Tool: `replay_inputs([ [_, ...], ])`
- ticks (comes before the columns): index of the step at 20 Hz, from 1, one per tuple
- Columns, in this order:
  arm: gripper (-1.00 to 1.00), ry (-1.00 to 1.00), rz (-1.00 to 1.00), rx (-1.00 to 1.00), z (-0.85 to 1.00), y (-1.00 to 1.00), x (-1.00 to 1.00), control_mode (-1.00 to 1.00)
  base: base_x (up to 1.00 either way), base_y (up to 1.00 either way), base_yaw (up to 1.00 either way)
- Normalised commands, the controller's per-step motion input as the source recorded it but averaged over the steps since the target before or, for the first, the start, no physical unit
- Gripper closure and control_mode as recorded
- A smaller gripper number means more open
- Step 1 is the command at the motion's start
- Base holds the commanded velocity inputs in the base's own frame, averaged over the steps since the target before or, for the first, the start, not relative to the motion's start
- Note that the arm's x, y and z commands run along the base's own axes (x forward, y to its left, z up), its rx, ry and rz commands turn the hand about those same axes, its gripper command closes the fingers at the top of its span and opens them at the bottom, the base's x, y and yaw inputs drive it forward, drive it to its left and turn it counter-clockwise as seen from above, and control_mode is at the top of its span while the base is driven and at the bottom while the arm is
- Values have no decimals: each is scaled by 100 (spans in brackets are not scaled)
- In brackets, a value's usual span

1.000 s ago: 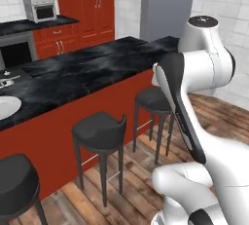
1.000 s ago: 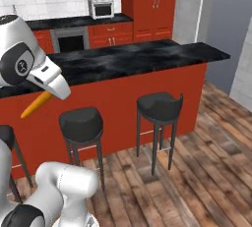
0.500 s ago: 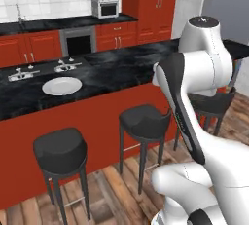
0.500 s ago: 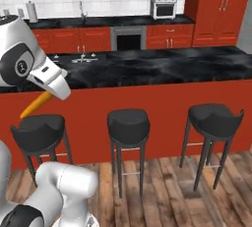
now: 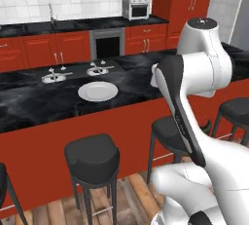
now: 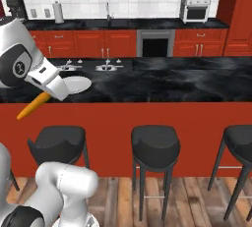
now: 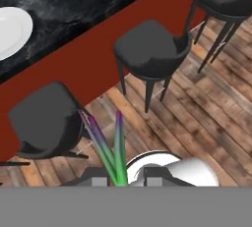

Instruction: Pick carrot from the fridge and place it on the plate on the counter.

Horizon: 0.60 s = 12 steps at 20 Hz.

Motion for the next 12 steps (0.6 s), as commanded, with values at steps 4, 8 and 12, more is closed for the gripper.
replay_inputs([
  [4, 100, 0, 0, 0, 0, 0, 0, 100, 72, 0, 15],
  [8, 100, 0, 0, 0, 0, 0, 0, 100, 36, 0, 10],
  [12, 100, 0, 0, 0, 0, 0, 0, 100, 38, 0, 8],
])
